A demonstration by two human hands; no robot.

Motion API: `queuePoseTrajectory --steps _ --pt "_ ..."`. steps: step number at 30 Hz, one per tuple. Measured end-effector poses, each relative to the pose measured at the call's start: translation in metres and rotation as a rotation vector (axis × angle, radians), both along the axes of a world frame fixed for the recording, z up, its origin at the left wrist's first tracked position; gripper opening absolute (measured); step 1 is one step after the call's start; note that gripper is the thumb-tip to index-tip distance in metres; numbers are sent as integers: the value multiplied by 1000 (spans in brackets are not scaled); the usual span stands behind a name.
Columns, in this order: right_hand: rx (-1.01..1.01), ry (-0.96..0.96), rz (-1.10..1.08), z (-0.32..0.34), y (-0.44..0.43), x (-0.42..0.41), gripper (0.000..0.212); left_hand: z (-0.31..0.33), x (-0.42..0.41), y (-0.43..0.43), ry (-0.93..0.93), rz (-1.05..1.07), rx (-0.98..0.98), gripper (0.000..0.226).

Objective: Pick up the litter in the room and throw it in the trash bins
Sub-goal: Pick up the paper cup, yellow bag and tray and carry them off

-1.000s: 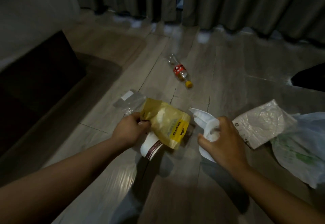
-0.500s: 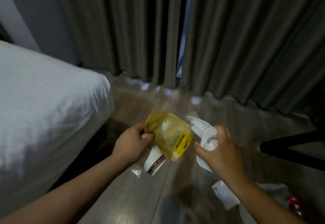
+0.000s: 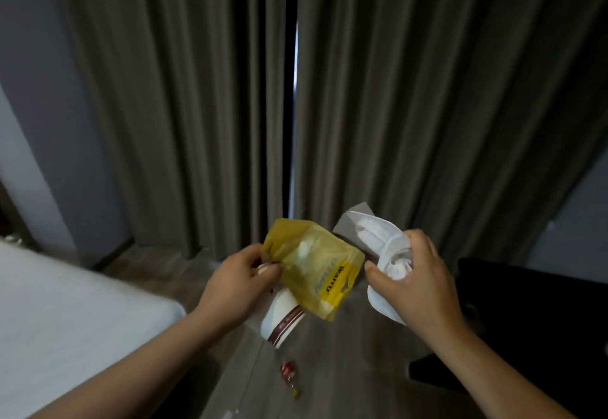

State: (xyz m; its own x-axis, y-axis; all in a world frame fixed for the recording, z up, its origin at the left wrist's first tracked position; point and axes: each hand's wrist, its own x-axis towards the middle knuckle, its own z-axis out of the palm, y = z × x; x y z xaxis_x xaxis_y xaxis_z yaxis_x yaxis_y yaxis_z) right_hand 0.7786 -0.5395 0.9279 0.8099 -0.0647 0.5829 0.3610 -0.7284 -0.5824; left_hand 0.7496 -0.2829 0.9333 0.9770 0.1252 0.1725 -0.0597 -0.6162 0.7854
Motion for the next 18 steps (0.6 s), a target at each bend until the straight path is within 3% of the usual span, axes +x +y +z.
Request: queuePoseTrajectory --steps 6,18 --pt "-10 -150 -60 150 -68 -33 49 141 -11 -66 -184 -92 -40 20" --pt "21 -278 -290 259 -163 -110 51 233 -4 -177 -399 -365 -174 13"
